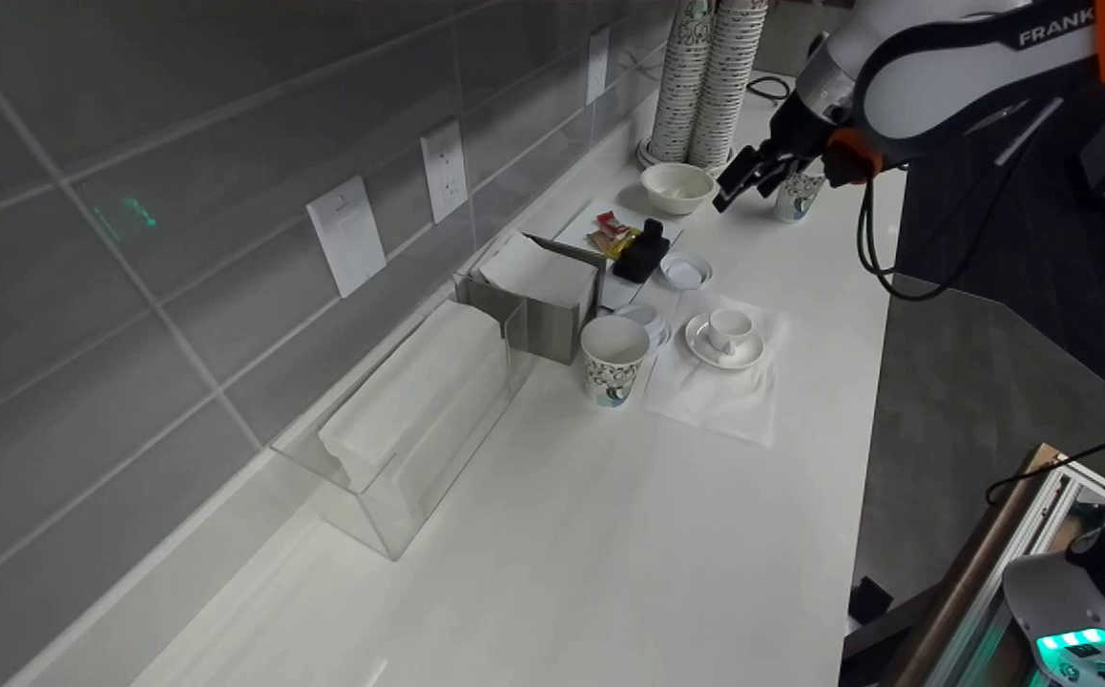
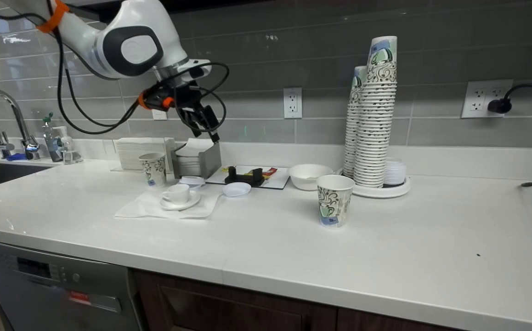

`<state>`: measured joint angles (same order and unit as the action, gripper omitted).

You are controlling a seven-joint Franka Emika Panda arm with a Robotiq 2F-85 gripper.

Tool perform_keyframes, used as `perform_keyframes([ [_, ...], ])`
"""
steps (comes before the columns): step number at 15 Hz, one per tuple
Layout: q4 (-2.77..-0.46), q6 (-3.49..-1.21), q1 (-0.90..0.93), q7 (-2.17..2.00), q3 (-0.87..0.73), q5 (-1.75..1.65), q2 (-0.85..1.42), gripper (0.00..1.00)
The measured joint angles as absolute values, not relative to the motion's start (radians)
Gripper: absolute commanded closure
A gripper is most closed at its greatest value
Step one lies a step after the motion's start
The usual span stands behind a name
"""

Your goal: Take the yellow sachet out of the small white bowl and place it with the other sachets

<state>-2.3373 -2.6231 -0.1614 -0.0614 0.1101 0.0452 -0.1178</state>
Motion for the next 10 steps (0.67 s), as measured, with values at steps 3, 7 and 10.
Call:
perform_keyframes([
  [3, -2.361, -2.576, -0.117, -0.051, 0.052, 0.063, -0.179, 0.0],
  [7, -2.375, -2.571, -0.101, -0.044, 0.022, 0.063, -0.208, 0.0],
  [10, -2.375, -2.571, -0.097, -0.045, 0.022, 0.063, -0.201, 0.0],
])
